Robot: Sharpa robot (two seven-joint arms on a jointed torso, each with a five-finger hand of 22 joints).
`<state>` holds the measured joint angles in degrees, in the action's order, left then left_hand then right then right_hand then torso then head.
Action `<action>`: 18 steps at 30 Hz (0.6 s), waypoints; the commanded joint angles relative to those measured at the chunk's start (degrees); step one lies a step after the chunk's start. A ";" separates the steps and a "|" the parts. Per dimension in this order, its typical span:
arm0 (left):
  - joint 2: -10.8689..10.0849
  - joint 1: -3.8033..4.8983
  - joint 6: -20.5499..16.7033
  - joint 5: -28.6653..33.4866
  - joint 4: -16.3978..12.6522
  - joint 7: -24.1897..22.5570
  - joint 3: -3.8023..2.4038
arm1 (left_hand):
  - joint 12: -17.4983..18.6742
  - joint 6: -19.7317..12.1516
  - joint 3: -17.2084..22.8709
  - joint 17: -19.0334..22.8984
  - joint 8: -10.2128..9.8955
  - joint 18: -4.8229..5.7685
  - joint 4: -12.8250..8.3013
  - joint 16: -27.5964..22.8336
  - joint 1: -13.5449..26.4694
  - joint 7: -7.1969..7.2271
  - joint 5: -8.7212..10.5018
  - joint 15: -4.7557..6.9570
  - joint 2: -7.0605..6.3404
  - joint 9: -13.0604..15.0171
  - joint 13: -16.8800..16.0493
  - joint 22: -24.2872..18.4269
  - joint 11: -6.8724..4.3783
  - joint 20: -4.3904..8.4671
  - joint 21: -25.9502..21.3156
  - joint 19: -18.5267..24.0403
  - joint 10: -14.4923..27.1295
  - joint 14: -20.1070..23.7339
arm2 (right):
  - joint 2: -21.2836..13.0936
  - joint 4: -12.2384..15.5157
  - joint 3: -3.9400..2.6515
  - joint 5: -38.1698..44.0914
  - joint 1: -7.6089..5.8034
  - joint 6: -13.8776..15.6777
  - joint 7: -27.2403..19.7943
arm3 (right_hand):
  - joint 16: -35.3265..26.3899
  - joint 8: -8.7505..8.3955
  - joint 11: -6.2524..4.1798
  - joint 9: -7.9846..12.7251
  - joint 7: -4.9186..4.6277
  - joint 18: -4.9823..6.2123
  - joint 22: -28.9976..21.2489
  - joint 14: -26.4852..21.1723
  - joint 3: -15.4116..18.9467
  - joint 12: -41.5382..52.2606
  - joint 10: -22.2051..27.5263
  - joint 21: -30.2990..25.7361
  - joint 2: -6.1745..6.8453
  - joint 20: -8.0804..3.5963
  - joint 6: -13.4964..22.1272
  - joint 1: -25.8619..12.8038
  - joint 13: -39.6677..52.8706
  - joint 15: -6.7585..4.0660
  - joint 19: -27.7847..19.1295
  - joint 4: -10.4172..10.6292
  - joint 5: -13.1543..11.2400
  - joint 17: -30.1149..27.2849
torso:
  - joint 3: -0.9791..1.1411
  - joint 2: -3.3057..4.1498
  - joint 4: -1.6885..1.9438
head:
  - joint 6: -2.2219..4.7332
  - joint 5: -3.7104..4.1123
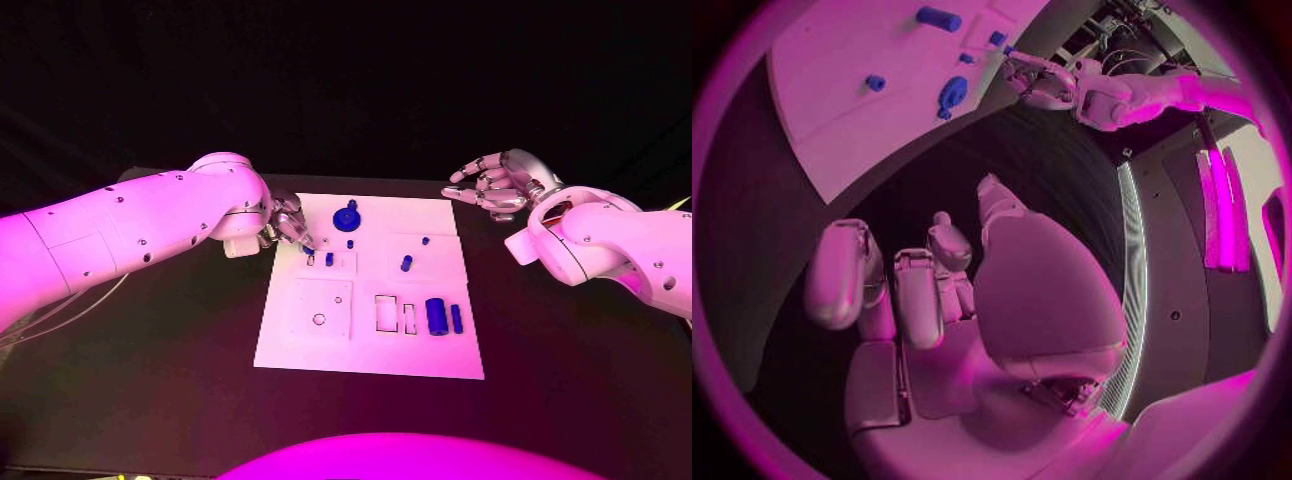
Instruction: Assemble the parts on the task board
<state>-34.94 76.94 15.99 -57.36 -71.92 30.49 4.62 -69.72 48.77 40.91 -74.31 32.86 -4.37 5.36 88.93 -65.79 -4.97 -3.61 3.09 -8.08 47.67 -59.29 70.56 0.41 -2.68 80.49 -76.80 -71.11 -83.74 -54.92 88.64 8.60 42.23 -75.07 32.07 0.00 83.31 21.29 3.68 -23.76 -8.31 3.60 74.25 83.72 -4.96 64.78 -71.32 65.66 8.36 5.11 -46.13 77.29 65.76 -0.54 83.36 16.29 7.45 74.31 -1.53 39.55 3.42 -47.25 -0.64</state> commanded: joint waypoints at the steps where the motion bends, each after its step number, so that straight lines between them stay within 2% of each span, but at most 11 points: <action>1: -0.05 -0.05 0.19 -0.93 -0.51 0.08 0.12 | -1.16 1.42 8.95 -14.87 5.39 0.20 -2.53 0.58 -0.65 1.62 -1.82 0.73 0.90 8.01 -1.20 1.03 -1.16 -0.02 0.80 -1.57 -3.67 -5.98 | 0.00 0.06 -0.01 0.14 0.05 -0.14 -0.18 | -0.91 0.92 -0.26 -0.78 0.10 1.15 2.91 3.58 2.58 -0.49 0.75 -1.17 -1.12 -0.29 0.27 -0.55 -0.40 -0.44 -0.47 0.17 0.60 5.55 | 0.01 -0.02 -0.06 | -0.06 -0.08; 8: -0.10 -0.28 0.16 -1.64 -1.08 0.18 0.42 | -1.14 1.47 9.11 -14.92 5.43 0.21 -2.63 0.61 -0.52 1.64 -1.83 0.75 0.88 8.04 -1.16 1.06 -1.18 -0.01 0.82 -1.60 -3.70 -6.00 | 0.01 0.07 -0.01 0.16 0.07 -0.13 -0.21 | -0.91 0.92 -0.26 -0.78 0.10 1.15 2.91 3.58 2.58 -0.49 0.75 -1.17 -1.12 -0.29 0.27 -0.55 -0.40 -0.44 -0.47 0.17 0.60 5.55 | 0.03 0.00 -0.03 | -0.14 -0.17; 18: -0.38 -0.82 -0.01 -0.94 -1.93 0.26 0.53 | -1.13 1.48 9.16 -14.86 5.44 0.21 -2.66 0.57 -0.47 1.65 -1.84 0.75 0.88 8.04 -1.14 1.06 -1.19 0.00 0.81 -1.60 -3.70 -5.98 | 0.00 0.08 -0.01 0.18 0.09 -0.10 -0.23 | -0.91 0.92 -0.26 -0.78 0.10 1.15 2.91 3.58 2.58 -0.49 0.75 -1.17 -1.12 -0.29 0.27 -0.55 -0.40 -0.44 -0.47 0.17 0.60 5.55 | 0.08 -0.01 -0.01 | -0.19 -0.17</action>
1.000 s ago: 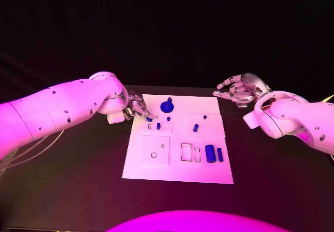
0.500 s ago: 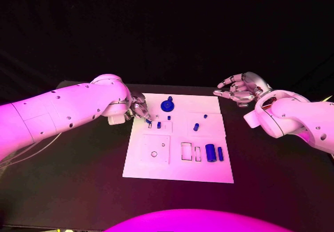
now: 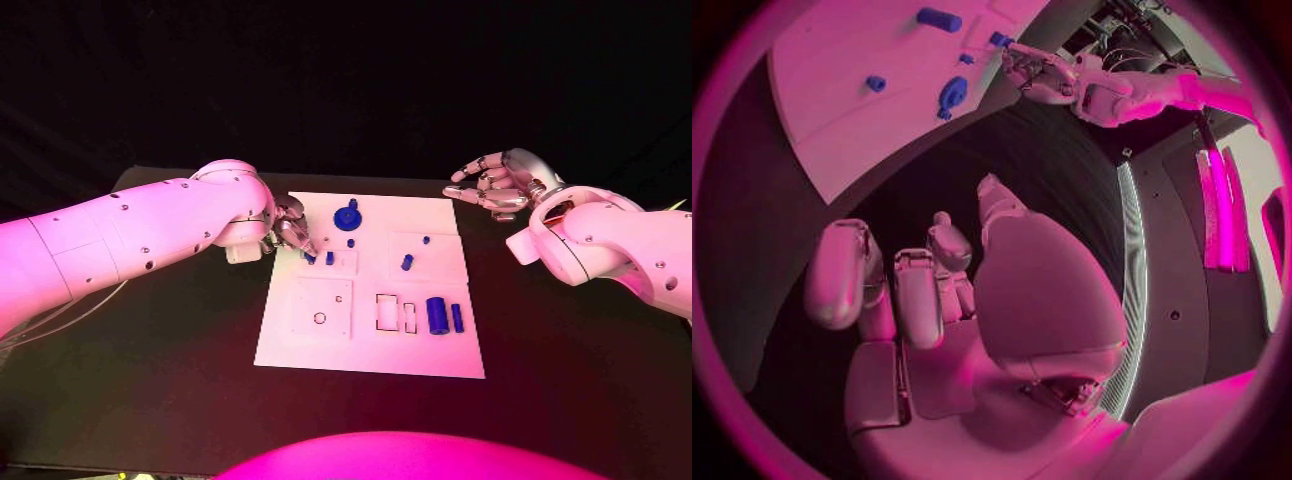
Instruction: Assemble the parts on the task board
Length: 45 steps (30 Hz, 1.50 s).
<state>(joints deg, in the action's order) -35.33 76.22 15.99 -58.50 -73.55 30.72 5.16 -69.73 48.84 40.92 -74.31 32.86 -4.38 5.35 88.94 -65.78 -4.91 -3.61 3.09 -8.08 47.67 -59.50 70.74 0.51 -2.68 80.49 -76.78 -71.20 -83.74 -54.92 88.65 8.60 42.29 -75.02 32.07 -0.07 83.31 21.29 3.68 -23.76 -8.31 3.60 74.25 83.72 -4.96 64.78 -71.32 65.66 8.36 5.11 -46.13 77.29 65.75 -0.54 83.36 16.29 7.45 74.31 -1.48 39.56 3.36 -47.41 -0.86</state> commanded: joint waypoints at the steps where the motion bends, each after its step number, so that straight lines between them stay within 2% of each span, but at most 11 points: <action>1: 0.01 -0.15 -0.03 0.21 -0.32 0.03 0.00 | -1.12 1.42 9.15 -14.86 5.44 0.21 -2.65 0.57 -0.48 1.59 -1.84 0.75 0.88 8.04 -0.93 0.88 -1.28 0.00 0.81 -1.61 -3.61 -5.98 | -0.01 0.08 -0.01 0.12 0.04 -0.11 -0.16 | -0.91 0.92 -0.26 -0.78 0.10 1.14 2.91 3.58 2.58 -0.49 0.75 -1.17 -1.12 -0.29 0.27 -0.55 -0.38 -0.44 -0.47 0.17 0.60 5.55 | 0.04 -0.04 0.04 | -0.03 0.05; 12: 0.03 -0.66 -0.12 -0.60 -0.06 0.05 0.13 | -1.12 1.42 9.15 -14.86 5.44 0.21 -2.65 0.57 -0.48 1.59 -1.84 0.75 0.88 8.04 -0.93 0.88 -1.28 0.00 0.81 -1.61 -3.61 -5.98 | -0.07 0.13 -0.01 0.12 0.04 -0.09 -0.21 | -0.91 0.92 -0.26 -0.78 0.10 1.14 2.91 3.58 2.58 -0.49 0.75 -1.17 -1.12 -0.29 0.27 -0.55 -0.38 -0.44 -0.47 0.17 0.60 5.55 | 0.03 -0.01 -0.03 | 0.05 -0.04; 29: -0.48 -0.79 -1.40 -1.36 0.18 0.01 0.14 | -1.18 1.53 9.81 -14.83 5.56 0.23 -3.12 0.55 0.01 1.66 -1.87 0.82 0.80 8.12 -1.03 0.98 -1.36 0.07 0.86 -1.70 -3.80 -5.97 | -0.07 0.09 -0.01 0.12 0.05 -0.11 -0.28 | -0.91 0.92 -0.26 -0.78 0.10 1.14 2.91 3.58 2.58 -0.49 0.75 -1.17 -1.12 -0.29 0.27 -0.55 -0.38 -0.44 -0.47 0.17 0.60 5.55 | -0.02 0.02 -0.02 | 0.05 0.03; 45: -0.47 -0.83 -1.29 -1.29 -0.06 0.09 0.13 | -1.20 1.59 9.99 -14.84 5.61 0.25 -3.25 0.56 0.15 1.68 -1.89 0.84 0.78 8.14 -1.06 1.09 -1.38 0.09 0.91 -1.77 -3.87 -5.98 | -0.07 0.08 -0.01 0.12 0.07 -0.19 -0.27 | -0.93 0.97 -0.27 -0.81 0.11 1.11 2.96 3.60 2.70 -0.45 0.73 -1.07 -1.18 -0.30 0.26 -0.56 -0.41 -0.45 -0.37 0.16 0.59 5.57 | 0.02 0.00 0.01 | -0.09 0.03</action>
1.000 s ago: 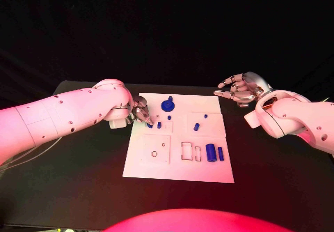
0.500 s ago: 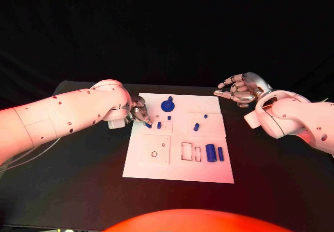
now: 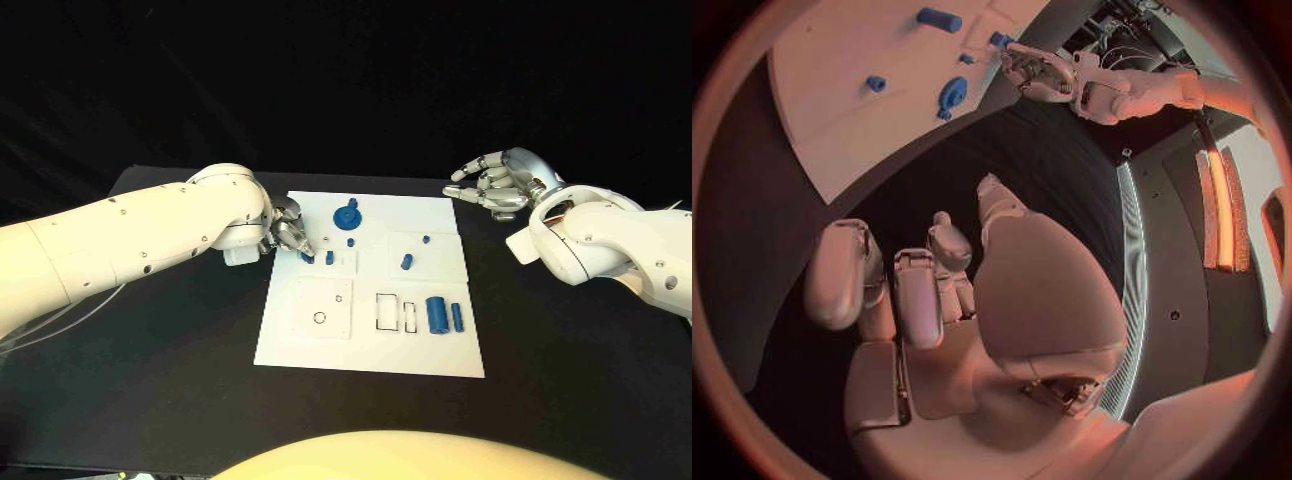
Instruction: Assemble the parts on the task board
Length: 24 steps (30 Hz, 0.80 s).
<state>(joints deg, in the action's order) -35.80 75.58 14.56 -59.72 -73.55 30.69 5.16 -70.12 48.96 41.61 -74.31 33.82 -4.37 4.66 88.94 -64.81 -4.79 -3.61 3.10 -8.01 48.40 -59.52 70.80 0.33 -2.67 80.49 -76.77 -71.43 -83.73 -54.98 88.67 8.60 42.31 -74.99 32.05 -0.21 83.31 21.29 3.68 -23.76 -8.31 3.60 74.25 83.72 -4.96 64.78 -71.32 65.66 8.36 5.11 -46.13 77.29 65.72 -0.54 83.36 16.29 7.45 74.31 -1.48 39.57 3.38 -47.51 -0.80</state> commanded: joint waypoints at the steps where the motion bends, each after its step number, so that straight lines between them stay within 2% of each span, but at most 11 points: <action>1: 0.01 -0.18 0.15 -0.06 -0.11 0.13 0.13 | -0.81 1.47 9.30 -14.84 4.65 0.25 -2.56 0.56 -0.82 1.56 -1.88 0.83 0.70 7.41 -1.04 1.02 -1.20 0.07 0.91 -1.78 -3.63 -5.98 | -0.01 0.07 -0.01 0.10 0.04 -0.17 -0.14 | -0.93 0.97 -0.27 -0.80 0.11 1.11 2.96 3.60 2.70 -0.45 0.73 -1.07 -1.19 -0.30 0.27 -0.56 -0.39 -0.45 -0.38 0.16 0.60 5.57 | 0.04 -0.01 -0.04 | 0.01 -0.02; 11: -0.10 -0.39 -0.82 -0.10 -0.82 0.12 0.14 | -0.90 1.53 9.41 -14.82 4.69 0.31 -2.66 0.54 -0.68 1.58 -1.88 0.85 0.66 7.42 -1.17 1.29 -1.22 0.09 1.03 -1.95 -3.76 -5.97 | -0.07 0.09 -0.01 0.10 0.05 -0.22 -0.16 | -0.90 0.99 -0.28 -0.81 0.12 1.10 2.99 3.62 2.75 -0.32 0.63 -1.03 -1.22 -0.31 0.24 -0.58 -0.30 -0.46 -0.34 0.17 0.59 5.63 | 0.03 -0.05 0.02 | -0.06 -0.02; 24: -1.26 -1.20 -3.82 -0.93 -2.55 -0.24 0.15 | -0.99 2.15 9.79 -14.80 4.97 0.46 -3.02 0.53 0.36 1.82 -2.04 0.99 0.19 7.48 -1.22 1.97 -1.42 0.22 1.37 -2.45 -4.23 -5.97 | -0.17 0.15 -0.01 0.10 0.05 -0.22 -0.19 | -0.90 0.99 -0.28 -0.81 0.12 1.10 2.99 3.62 2.75 -0.32 0.63 -1.03 -1.22 -0.31 0.24 -0.58 -0.30 -0.46 -0.34 0.17 0.59 5.63 | 0.02 -0.06 0.01 | 0.09 -0.05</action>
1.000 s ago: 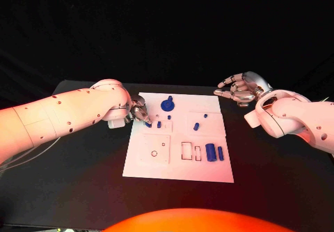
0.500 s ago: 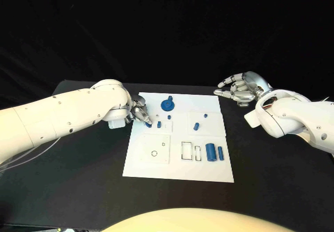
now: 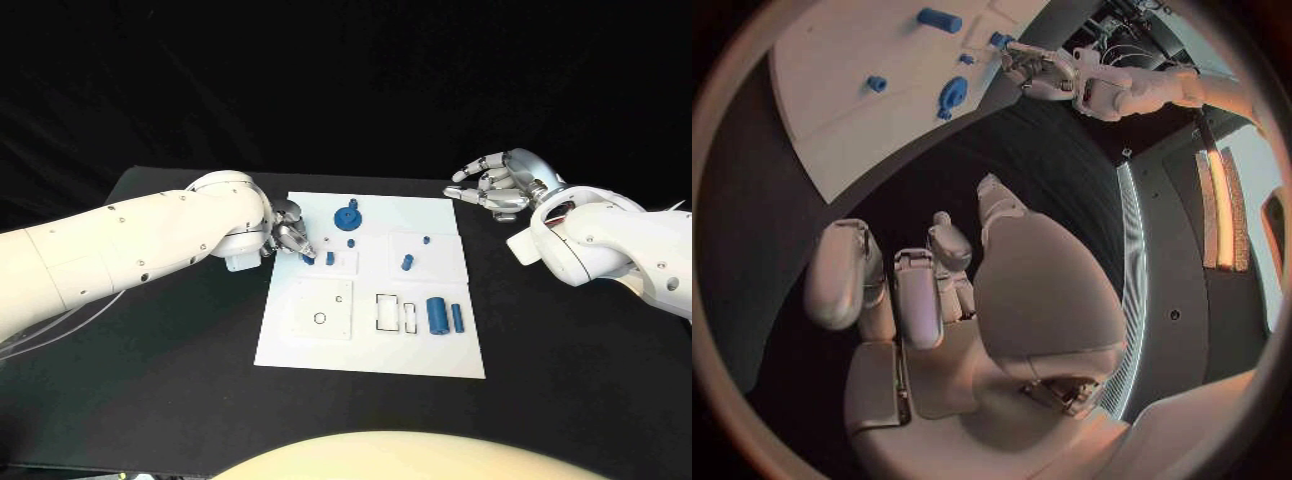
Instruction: Assemble the parts on the task board
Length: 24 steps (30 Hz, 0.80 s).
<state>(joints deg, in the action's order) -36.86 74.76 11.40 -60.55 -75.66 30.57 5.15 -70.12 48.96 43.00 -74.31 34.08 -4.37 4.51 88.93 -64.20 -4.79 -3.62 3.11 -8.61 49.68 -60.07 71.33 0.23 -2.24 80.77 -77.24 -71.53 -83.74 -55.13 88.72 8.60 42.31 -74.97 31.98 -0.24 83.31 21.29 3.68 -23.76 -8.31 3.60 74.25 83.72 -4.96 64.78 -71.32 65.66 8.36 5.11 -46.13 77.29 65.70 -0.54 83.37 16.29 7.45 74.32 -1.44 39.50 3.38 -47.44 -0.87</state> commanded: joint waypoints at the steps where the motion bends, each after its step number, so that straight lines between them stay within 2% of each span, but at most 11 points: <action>1: -0.37 -0.45 -0.96 -0.06 -0.62 -0.16 0.16 | -1.01 2.17 8.43 -14.81 4.72 0.45 -2.88 0.54 -0.22 1.84 -2.05 0.99 0.78 6.20 -0.71 1.45 -1.34 -0.20 1.09 -1.98 -4.17 -5.97 | -0.01 0.10 -0.01 0.10 0.04 -0.15 -0.17 | -0.90 0.99 -0.28 -0.82 0.12 1.10 2.99 3.62 2.75 -0.32 0.63 -1.03 -1.22 -0.31 0.24 -0.58 -0.28 -0.46 -0.34 0.17 0.59 5.63 | -0.03 0.01 0.02 | 0.03 0.01; 9: -2.14 -0.84 -3.02 1.98 -2.45 -0.42 -0.28 | -1.01 2.27 8.58 -14.75 4.75 0.45 -2.97 0.50 -0.13 1.90 -2.11 1.03 0.80 6.20 -0.70 1.46 -1.40 -0.17 1.10 -2.00 -4.25 -5.95 | 0.00 0.06 -0.01 0.10 0.10 -0.16 -0.26 | -0.90 0.99 -0.28 -0.82 0.12 1.10 2.99 3.62 2.75 -0.32 0.63 -1.03 -1.22 -0.31 0.24 -0.58 -0.28 -0.46 -0.34 0.17 0.59 5.63 | -0.09 0.14 -0.12 | 0.09 -0.05; 16: -3.76 -0.97 -6.45 4.00 -4.12 -0.98 -0.60 | -1.01 2.42 8.90 -14.64 4.81 0.49 -3.12 0.43 -0.04 1.98 -2.13 1.10 0.91 6.19 -0.71 1.65 -1.48 -0.11 1.20 -2.14 -4.38 -5.92 | -0.07 0.07 -0.01 0.10 0.16 -0.13 -0.33 | -0.90 0.99 -0.28 -0.82 0.12 1.10 2.99 3.62 2.75 -0.32 0.63 -1.03 -1.22 -0.31 0.24 -0.58 -0.28 -0.46 -0.34 0.17 0.59 5.63 | -0.03 0.04 0.02 | -0.10 0.13; 24: -4.91 -1.75 -10.83 4.81 -5.74 -2.14 -0.68 | -1.08 2.57 9.09 -14.53 4.86 0.52 -3.14 0.37 0.17 2.02 -2.05 1.15 0.93 6.20 -0.82 1.79 -1.52 -0.06 1.27 -2.25 -4.55 -5.88 | -0.14 0.11 -0.01 0.10 0.19 -0.12 -0.42 | -0.90 0.99 -0.28 -0.82 0.12 1.10 2.99 3.62 2.75 -0.32 0.63 -1.03 -1.22 -0.31 0.24 -0.58 -0.28 -0.46 -0.34 0.17 0.59 5.63 | 0.00 0.01 0.08 | -0.15 0.12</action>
<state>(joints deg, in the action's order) -41.75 73.10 1.31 -55.82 -81.01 28.79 4.52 -70.13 48.97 43.01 -74.31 34.10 -4.37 4.51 88.93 -63.83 -4.78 -3.62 3.49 -8.25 49.69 -60.07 72.13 0.31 -2.46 81.16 -79.03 -71.62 -83.36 -55.24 88.72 8.60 42.31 -74.83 31.97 -0.49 83.31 21.29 3.68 -23.76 -8.31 3.60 74.25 83.72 -4.96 64.78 -71.32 65.66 8.36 5.11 -46.13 77.30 65.70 -0.54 83.37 16.29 7.45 74.32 -1.48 39.52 3.41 -47.60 -0.75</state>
